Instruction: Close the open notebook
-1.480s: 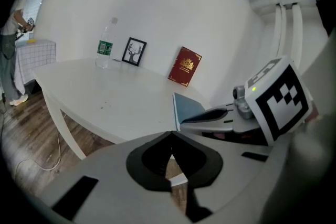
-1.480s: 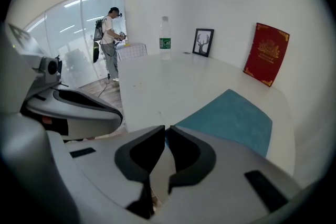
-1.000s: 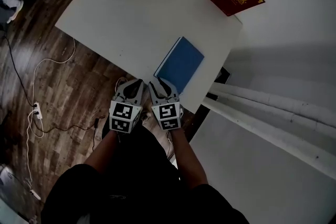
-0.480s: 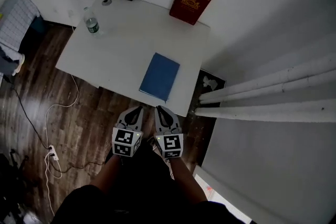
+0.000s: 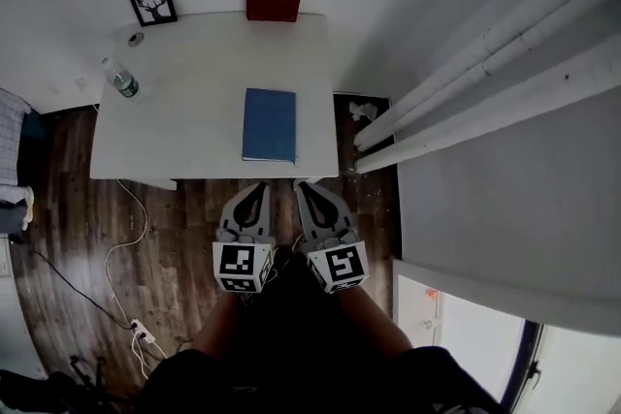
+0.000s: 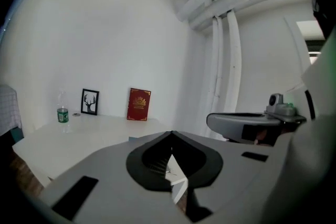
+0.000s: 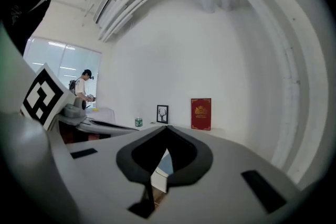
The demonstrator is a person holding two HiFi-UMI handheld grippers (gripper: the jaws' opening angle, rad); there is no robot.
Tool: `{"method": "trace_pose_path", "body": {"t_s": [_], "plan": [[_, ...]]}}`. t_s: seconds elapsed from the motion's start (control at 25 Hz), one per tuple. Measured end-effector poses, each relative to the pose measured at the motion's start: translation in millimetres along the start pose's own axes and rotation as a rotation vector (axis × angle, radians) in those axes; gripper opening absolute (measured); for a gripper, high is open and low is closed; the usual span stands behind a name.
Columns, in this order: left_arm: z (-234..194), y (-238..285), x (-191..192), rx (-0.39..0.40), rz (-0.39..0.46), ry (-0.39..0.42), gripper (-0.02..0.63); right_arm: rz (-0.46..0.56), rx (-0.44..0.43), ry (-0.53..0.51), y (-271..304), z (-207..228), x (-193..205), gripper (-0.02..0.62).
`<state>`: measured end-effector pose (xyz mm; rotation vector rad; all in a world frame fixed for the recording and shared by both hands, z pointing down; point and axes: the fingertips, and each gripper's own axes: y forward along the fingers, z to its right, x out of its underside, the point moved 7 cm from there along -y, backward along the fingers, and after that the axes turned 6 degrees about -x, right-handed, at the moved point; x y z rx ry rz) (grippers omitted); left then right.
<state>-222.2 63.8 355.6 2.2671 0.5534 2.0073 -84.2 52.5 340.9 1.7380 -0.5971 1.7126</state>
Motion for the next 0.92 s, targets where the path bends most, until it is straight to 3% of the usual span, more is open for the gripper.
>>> {"method": "trace_pose_path", "body": {"t_s": [0.48, 0.92], "plan": [[-11.9, -55.2, -24.0, 0.055, 0.104, 0.069, 0.003, 0.097, 0.105, -0.04, -16.1, -44.3, -44.3, 0.023], [-12.8, -68.9, -15.6, 0.107, 0.09, 0.065, 0.003, 0.016, 0.08, -0.073, -14.5, -71.0, -38.5, 0.023]]}}
